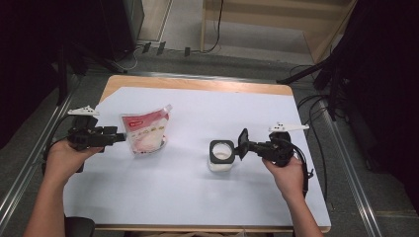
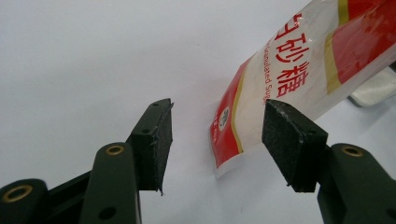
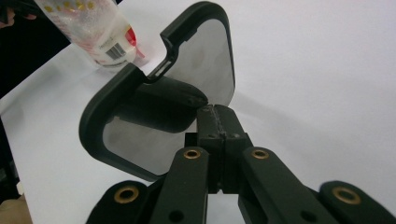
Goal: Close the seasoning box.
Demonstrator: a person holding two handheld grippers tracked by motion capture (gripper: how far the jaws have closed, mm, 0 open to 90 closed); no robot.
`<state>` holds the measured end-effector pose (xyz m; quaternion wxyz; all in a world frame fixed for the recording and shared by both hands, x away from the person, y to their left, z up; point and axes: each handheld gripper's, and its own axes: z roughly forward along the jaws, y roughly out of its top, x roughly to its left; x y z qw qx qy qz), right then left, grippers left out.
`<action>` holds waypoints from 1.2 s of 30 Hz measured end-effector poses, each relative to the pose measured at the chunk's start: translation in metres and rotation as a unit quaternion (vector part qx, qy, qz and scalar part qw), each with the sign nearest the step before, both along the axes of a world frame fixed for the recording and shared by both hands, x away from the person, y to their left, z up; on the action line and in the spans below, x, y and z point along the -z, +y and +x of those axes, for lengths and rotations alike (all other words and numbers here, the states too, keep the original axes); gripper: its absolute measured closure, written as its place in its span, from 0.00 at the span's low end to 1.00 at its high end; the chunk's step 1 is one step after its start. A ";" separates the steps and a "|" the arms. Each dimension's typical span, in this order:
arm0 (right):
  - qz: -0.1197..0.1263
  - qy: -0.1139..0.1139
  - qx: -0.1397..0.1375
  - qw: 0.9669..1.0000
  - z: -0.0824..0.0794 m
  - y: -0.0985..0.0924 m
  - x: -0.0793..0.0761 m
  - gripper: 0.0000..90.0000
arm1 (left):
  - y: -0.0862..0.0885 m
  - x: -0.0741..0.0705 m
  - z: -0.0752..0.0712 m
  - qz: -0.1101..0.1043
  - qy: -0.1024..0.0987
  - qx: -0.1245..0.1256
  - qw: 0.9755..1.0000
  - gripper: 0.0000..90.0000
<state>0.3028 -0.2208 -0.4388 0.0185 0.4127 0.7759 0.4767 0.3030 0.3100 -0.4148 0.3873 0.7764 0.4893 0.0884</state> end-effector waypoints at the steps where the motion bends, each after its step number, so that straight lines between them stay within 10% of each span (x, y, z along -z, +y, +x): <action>1: -0.001 -0.003 0.004 1.000 0.000 0.001 -0.001 1.00 | 0.000 0.000 0.000 -0.001 0.000 -0.001 1.000 0.49; 36: -0.020 -0.023 -0.011 0.999 -0.009 0.029 -0.003 1.00 | 0.001 0.001 0.001 -0.009 0.007 -0.006 1.000 0.48</action>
